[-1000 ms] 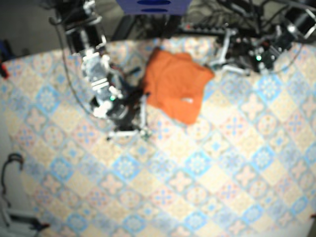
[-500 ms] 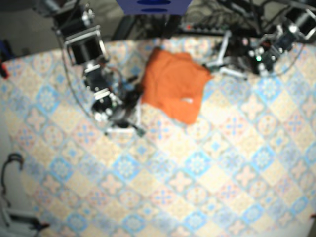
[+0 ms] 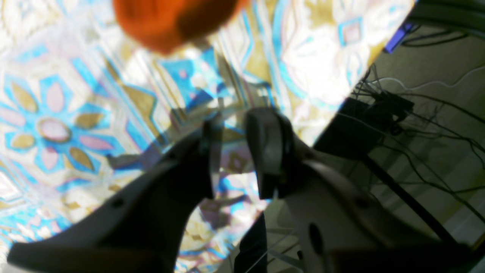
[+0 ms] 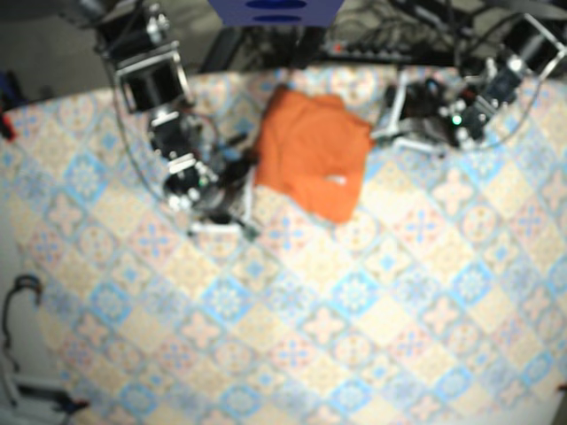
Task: Fold the T-shirt properly
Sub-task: 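Grasp the shirt's edges with both grippers and flatten the bundle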
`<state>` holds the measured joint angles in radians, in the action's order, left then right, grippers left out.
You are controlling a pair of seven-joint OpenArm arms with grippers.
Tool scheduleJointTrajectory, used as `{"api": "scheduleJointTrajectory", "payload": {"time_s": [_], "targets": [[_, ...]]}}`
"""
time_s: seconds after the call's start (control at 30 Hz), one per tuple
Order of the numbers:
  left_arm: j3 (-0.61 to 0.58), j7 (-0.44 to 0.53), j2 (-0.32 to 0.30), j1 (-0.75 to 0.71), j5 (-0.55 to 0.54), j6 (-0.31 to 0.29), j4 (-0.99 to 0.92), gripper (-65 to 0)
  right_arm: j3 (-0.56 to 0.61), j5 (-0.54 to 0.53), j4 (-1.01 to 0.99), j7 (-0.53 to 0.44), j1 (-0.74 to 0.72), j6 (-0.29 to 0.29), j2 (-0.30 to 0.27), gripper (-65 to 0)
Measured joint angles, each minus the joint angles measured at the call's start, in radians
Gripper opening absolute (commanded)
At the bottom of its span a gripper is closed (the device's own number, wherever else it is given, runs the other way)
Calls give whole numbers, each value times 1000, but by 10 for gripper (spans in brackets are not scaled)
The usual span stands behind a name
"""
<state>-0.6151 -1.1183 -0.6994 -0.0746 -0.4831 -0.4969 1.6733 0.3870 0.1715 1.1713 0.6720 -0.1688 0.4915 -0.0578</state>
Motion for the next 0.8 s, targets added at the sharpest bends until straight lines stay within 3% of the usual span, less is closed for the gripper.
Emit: {"api": "scheduleJointTrajectory", "payload": {"time_s": [0.3, 0.8], "targets": [[0, 0, 71, 0, 109, -1, -9, -504, 0, 0, 7, -8, 19, -11, 0, -556], [0, 0, 74, 116, 117, -4, -64, -504, -2, 2, 60, -21, 84, -26, 0, -558]]}}
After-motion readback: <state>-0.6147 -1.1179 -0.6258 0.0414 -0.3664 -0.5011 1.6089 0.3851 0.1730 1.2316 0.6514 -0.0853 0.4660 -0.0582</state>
